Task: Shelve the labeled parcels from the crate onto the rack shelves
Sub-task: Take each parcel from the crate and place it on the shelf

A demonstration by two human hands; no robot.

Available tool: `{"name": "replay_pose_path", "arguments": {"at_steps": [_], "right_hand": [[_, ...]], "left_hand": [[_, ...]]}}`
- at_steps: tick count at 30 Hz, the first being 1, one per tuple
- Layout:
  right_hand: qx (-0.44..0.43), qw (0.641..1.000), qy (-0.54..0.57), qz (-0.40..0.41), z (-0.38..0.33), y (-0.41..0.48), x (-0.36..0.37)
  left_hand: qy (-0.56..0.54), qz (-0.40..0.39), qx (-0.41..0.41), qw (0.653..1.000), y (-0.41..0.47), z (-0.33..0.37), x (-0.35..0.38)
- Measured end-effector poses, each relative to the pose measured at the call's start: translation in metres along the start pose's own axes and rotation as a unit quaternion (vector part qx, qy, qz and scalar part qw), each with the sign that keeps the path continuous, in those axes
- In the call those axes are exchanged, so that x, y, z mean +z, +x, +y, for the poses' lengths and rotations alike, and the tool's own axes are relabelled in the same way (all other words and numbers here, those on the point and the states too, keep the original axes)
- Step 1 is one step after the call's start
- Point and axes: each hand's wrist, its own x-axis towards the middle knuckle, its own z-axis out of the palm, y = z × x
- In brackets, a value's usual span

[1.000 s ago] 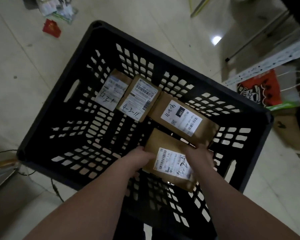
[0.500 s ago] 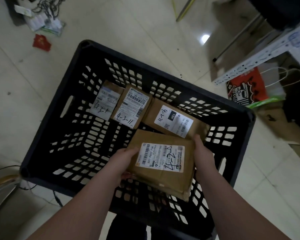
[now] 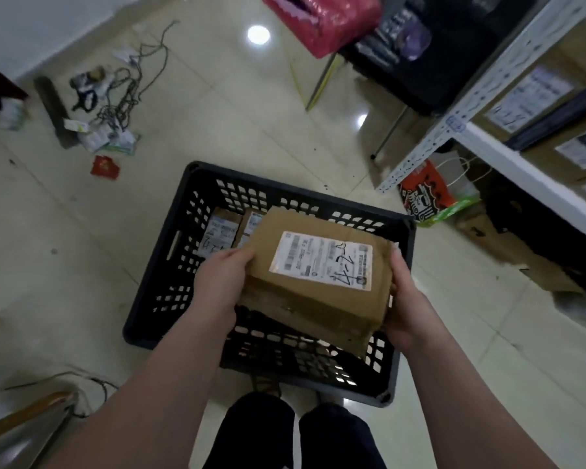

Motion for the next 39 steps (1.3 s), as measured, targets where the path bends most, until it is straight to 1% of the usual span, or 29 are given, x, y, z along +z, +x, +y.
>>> {"name": "replay_pose_path", "arguments": {"at_steps": [5, 7, 9, 10, 12, 14, 17, 20, 22, 27, 29, 34, 37, 39], "right_hand": [[-0.010, 0.994, 0.100, -0.029, -0.016, -0.047, 0.001], [-0.020, 0.991, 0.124, -0.053, -0.020, -0.068, -0.002], [-0.040, 0.985, 0.162, -0.052, -0.022, -0.088, -0.004], [-0.052, 0.981, 0.182, -0.044, -0.024, -0.097, -0.005], [-0.078, 0.972, 0.219, -0.011, -0.029, -0.119, -0.005], [-0.109, 0.961, 0.255, 0.006, -0.035, -0.139, -0.005], [-0.151, 0.948, 0.282, 0.010, -0.037, -0.159, -0.009], [-0.180, 0.942, 0.282, 0.022, -0.036, -0.175, -0.017], [-0.192, 0.939, 0.285, 0.020, -0.033, -0.186, -0.025], [-0.212, 0.946, 0.243, 0.034, -0.026, -0.220, -0.059], [-0.227, 0.948, 0.219, 0.035, -0.023, -0.240, -0.079], [-0.262, 0.958, 0.118, 0.002, -0.002, -0.289, -0.129], [-0.321, 0.940, 0.110, -0.035, 0.013, -0.319, -0.150], [-0.358, 0.926, 0.117, -0.028, 0.023, -0.339, -0.162]], "left_hand": [[-0.040, -0.015, 0.116, 0.992, -0.050, 0.052, -0.001], [-0.061, -0.046, 0.147, 0.986, -0.071, 0.067, 0.003], [-0.086, -0.089, 0.168, 0.978, -0.092, 0.076, 0.008], [-0.087, -0.109, 0.174, 0.975, -0.101, 0.077, 0.011], [-0.049, -0.149, 0.180, 0.971, -0.118, 0.075, 0.017], [-0.016, -0.210, 0.177, 0.961, -0.140, 0.071, 0.024], [0.005, -0.308, 0.128, 0.943, -0.170, 0.063, 0.039], [0.029, -0.346, 0.116, 0.930, -0.190, 0.058, 0.051], [0.035, -0.352, 0.128, 0.926, -0.199, 0.056, 0.058], [0.031, -0.387, 0.167, 0.906, -0.228, 0.053, 0.065], [0.038, -0.413, 0.176, 0.893, -0.246, 0.049, 0.067], [0.032, -0.476, 0.171, 0.862, -0.291, 0.031, 0.082], [0.031, -0.510, 0.179, 0.841, -0.319, 0.019, 0.093], [0.037, -0.530, 0.189, 0.826, -0.338, 0.009, 0.098]]}}
